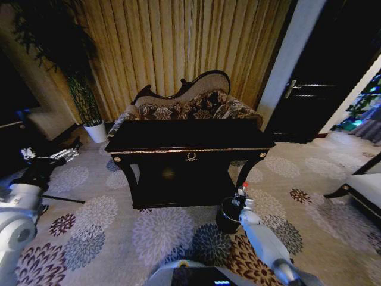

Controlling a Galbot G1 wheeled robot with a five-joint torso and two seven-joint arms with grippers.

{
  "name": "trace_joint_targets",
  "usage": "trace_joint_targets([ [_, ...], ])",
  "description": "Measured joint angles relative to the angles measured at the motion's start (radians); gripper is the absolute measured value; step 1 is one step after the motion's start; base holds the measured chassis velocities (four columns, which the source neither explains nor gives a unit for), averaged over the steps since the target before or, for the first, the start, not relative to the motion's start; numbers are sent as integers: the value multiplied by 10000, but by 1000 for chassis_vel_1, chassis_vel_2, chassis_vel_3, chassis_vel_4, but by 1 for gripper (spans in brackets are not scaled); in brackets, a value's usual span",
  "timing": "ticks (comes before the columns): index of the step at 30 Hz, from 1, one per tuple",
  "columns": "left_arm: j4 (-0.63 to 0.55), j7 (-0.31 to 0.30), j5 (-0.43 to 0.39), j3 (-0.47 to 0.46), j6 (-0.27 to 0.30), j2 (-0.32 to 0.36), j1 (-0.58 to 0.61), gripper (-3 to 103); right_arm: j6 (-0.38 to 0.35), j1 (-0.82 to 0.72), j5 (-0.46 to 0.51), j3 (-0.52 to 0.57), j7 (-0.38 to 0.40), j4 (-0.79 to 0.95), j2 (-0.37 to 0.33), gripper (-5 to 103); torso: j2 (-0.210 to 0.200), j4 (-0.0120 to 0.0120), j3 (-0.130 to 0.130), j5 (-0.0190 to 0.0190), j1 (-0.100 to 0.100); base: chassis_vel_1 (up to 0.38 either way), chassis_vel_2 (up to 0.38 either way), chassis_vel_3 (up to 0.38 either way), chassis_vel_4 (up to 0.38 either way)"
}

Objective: Move to the front of the table and place the trash on the table into the trash bin.

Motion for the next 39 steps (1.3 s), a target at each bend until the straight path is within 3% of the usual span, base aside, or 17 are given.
trace_joint_targets([
  [2, 0, 1, 1, 2, 4, 1, 1, 100, -5, -12, 1, 10, 0, 18, 19, 60, 0, 0, 0, 0, 0, 0, 0, 0, 0],
  [7, -9, 2, 4, 28, 7, 13, -7, 100, -21, -29, 10, 61, 4, 61, 47, 88, 0, 0, 0, 0, 0, 0, 0, 0, 0],
  [9, -11, 3, 4, 28, 7, 13, -7, 100, -23, -34, 12, 66, 6, 66, 44, 88, 0, 0, 0, 0, 0, 0, 0, 0, 0],
  [11, -10, 3, 4, 28, 7, 11, -8, 100, -34, -97, 28, 75, 10, 116, 2, 97, 1, 0, 0, 0, 0, 0, 0, 0, 0],
  [32, 6, 87, 4, 49, 7, -57, 5, 100, -76, -272, 96, 156, 18, 326, -75, 100, 0, 0, 0, 0, 0, 0, 0, 0, 0],
  [39, 39, 91, 8, 144, -4, -143, -45, 100, -528, -766, 93, 145, 31, 1397, -187, 100, 0, 0, 0, 1, 0, 0, 0, 0, 0],
])
